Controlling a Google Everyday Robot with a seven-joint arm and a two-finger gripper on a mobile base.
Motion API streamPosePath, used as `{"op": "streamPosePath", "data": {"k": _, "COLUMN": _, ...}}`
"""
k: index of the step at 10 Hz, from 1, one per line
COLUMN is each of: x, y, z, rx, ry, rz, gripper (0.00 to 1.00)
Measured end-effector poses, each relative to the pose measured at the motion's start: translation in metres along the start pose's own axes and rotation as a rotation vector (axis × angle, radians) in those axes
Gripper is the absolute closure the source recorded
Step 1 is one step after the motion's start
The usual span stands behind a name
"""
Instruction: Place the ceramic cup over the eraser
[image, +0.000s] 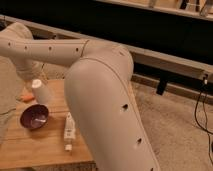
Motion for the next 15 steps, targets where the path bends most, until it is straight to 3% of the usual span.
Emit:
{"op": "streamPosePath", "data": {"k": 5, "x": 0.012, "y": -0.048, "z": -0.008, "rx": 0.022, "ry": 0.003, "rz": 0.072, "gripper": 1.0}}
{"op": "streamPosePath", "data": {"k": 9, "x": 0.02, "y": -0.069, "z": -0.016, "rx": 0.041, "ry": 0.008, "rz": 0.108, "gripper": 1.0}}
{"op": "streamPosePath", "data": {"k": 15, "x": 0.019, "y": -0.082, "z": -0.018, "rx": 0.031, "ry": 0.001, "rz": 0.138, "gripper": 1.0}}
